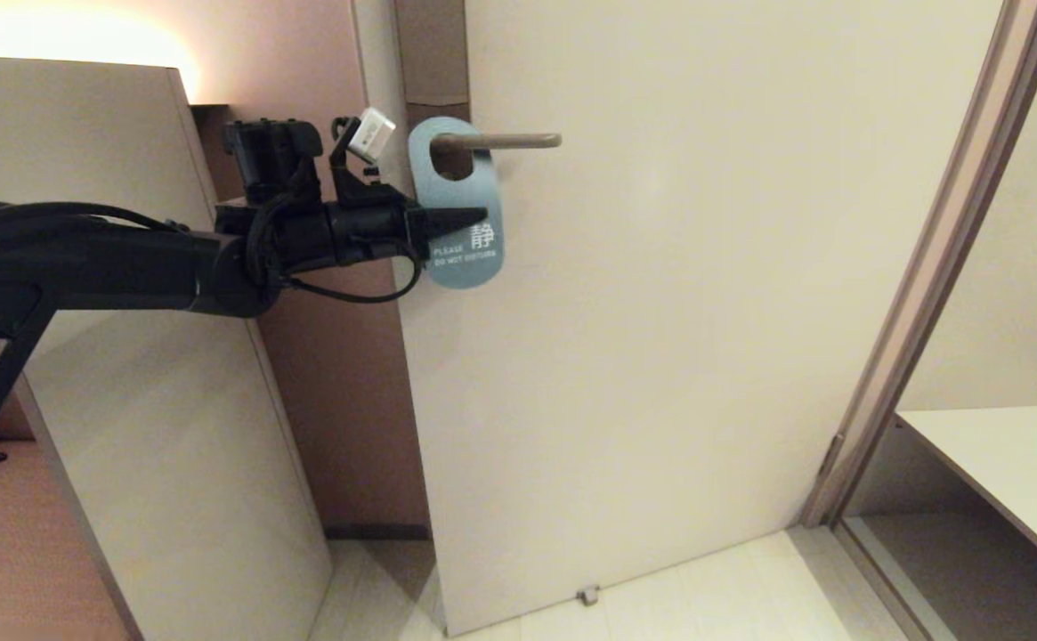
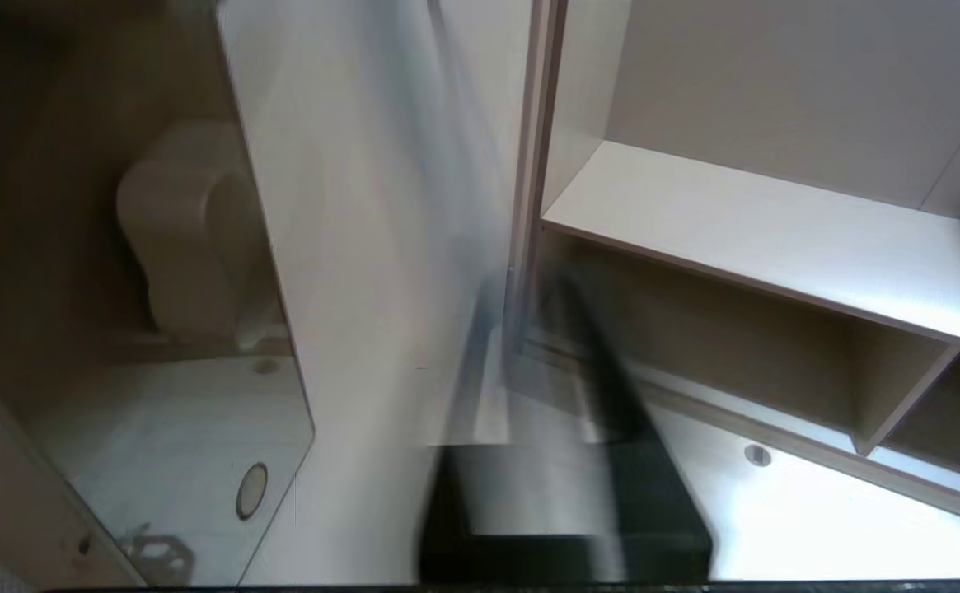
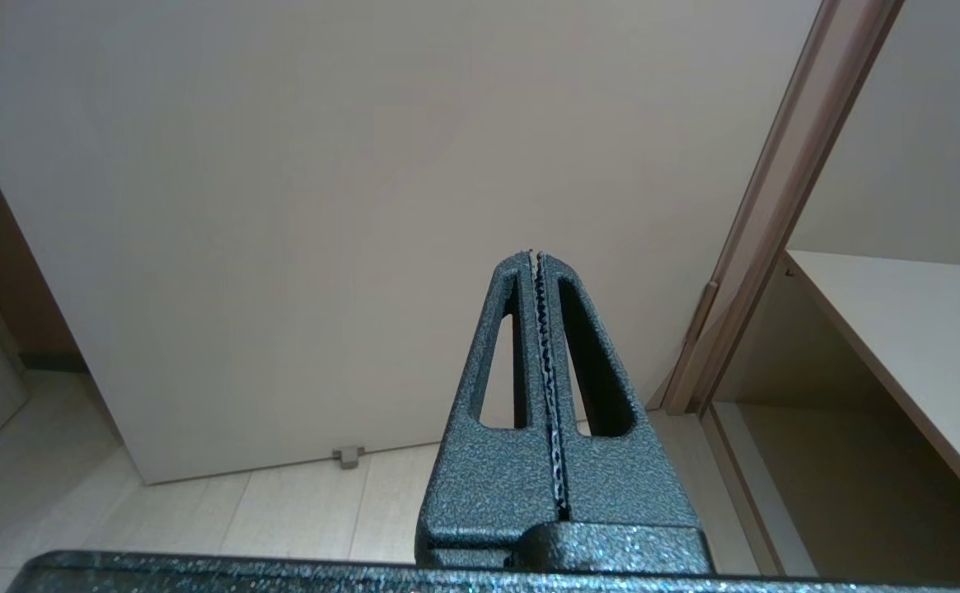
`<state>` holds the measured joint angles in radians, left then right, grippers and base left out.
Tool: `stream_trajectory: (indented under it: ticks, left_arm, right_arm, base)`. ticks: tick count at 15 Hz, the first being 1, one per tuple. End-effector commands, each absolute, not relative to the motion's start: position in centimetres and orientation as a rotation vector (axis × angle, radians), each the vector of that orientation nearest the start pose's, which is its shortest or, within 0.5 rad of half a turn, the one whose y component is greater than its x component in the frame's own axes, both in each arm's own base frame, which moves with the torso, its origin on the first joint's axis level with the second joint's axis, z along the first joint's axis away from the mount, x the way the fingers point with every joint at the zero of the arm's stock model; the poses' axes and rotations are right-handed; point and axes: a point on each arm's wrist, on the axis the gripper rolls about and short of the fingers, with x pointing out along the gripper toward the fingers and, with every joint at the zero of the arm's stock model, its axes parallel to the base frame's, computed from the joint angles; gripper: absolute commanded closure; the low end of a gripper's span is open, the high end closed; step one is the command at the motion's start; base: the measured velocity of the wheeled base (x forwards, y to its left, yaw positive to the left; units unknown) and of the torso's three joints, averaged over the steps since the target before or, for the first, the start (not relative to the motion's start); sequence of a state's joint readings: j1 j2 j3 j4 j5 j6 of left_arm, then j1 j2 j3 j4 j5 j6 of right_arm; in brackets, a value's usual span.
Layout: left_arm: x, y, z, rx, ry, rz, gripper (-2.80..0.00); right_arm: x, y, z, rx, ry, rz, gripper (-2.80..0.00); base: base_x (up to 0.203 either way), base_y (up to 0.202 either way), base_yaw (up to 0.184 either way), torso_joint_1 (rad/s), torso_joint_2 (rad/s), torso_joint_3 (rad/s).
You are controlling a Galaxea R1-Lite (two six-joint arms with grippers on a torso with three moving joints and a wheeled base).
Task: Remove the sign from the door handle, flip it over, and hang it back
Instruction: Take down the sign
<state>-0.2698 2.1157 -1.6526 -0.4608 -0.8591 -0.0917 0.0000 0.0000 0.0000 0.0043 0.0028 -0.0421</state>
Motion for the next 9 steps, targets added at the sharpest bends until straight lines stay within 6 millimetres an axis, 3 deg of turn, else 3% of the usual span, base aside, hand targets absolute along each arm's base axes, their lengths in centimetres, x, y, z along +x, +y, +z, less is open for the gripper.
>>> stream_trajectory:
  ticks: [1,5,9]
  left_arm:
    - [41.6,-13.3,25.2,-0.078,0.038,-1.133,0.0]
    - [41.3,-13.3,25.7,-0.074,0.026,-1.119,0.0]
    - [40.6,-14.7,26.2,-0.074,0.02,-1.098,0.0]
  right_arm:
    - [-2.3,0.0,7.5,-0.043,0.005,0.003,0.0]
    - [-2.3,0.0,7.5,-0.043,0.005,0.003,0.0]
    - [-2.3,0.0,7.5,-0.043,0.005,0.003,0.0]
  base:
    - [0.0,0.0,0.0,0.0,0.0,0.0]
    - [0.0,0.0,0.0,0.0,0.0,0.0]
    - [0.0,0.0,0.0,0.0,0.0,0.0]
